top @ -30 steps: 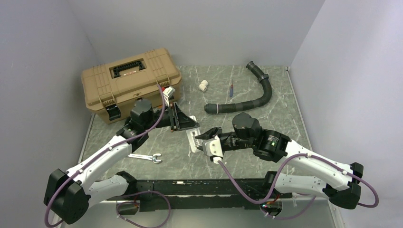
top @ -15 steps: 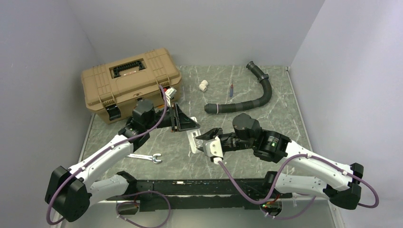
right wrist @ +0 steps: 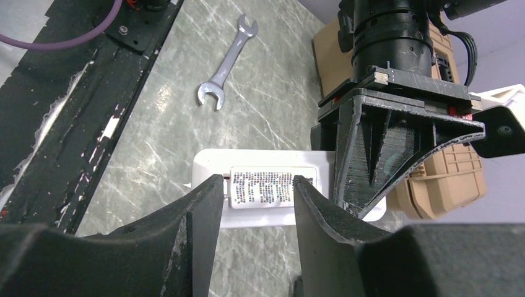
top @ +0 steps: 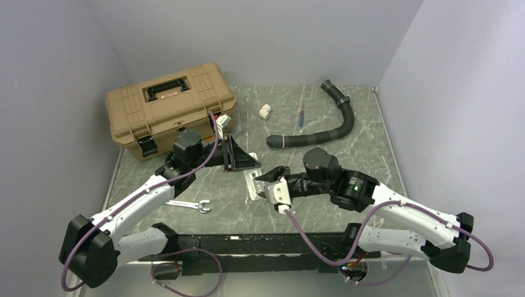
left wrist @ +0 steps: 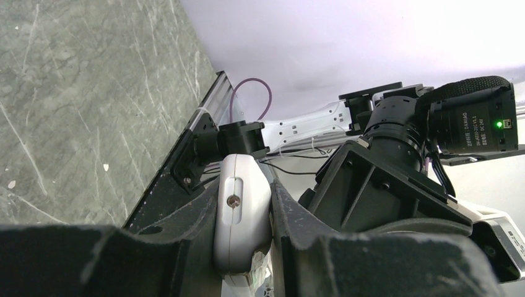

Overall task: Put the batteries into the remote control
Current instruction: Remove the battery cover from the remote control.

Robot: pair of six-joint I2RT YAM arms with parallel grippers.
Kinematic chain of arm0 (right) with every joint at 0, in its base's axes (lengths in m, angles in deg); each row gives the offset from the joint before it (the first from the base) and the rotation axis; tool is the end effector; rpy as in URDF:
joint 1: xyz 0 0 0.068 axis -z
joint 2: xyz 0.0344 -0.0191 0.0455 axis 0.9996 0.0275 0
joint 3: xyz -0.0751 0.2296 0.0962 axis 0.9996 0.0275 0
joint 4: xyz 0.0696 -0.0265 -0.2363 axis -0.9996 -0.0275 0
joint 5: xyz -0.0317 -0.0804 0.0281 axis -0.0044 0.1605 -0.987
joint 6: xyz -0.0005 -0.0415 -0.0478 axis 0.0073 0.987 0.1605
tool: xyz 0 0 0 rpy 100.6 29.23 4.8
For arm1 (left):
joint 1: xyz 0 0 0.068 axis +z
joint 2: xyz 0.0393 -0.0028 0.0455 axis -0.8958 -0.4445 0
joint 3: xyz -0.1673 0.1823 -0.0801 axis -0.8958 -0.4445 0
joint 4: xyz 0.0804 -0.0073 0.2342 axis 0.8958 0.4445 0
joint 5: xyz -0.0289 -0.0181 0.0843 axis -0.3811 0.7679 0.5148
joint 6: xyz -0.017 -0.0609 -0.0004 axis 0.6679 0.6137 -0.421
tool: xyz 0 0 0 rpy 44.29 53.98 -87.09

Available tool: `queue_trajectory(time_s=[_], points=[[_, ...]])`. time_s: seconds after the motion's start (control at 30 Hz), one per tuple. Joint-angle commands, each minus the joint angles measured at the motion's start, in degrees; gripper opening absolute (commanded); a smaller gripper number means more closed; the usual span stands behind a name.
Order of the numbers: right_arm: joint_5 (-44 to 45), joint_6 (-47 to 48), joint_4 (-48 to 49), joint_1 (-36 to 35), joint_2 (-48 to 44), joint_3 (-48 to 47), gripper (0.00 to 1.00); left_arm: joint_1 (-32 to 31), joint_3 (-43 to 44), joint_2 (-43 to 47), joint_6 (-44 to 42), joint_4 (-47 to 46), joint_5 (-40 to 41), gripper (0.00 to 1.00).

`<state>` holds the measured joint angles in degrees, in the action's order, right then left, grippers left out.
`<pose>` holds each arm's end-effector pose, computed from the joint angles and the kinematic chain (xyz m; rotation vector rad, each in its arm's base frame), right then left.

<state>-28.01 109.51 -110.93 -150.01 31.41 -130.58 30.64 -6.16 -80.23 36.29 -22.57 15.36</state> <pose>0.0816 0.1959 0.3398 -1.7497 0.8443 0.5872 0.1867 -0.1622 0.2976 0.1791 2.0287 -1.8385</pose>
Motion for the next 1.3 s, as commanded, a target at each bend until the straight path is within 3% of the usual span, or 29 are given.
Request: queue_trajectory(time_s=[0.0, 1.27], points=[[-1.2, -0.4, 2.1, 0.3, -0.7, -0.1, 0.48, -0.4, -0.3, 0.4, 0.7, -2.7, -1.6, 0.00], [-3.1, -1.2, 0.8, 0.2, -0.8, 0.1, 0.52, -0.3, -1.3, -0.2, 2.0, -4.8, -1.9, 0.00]])
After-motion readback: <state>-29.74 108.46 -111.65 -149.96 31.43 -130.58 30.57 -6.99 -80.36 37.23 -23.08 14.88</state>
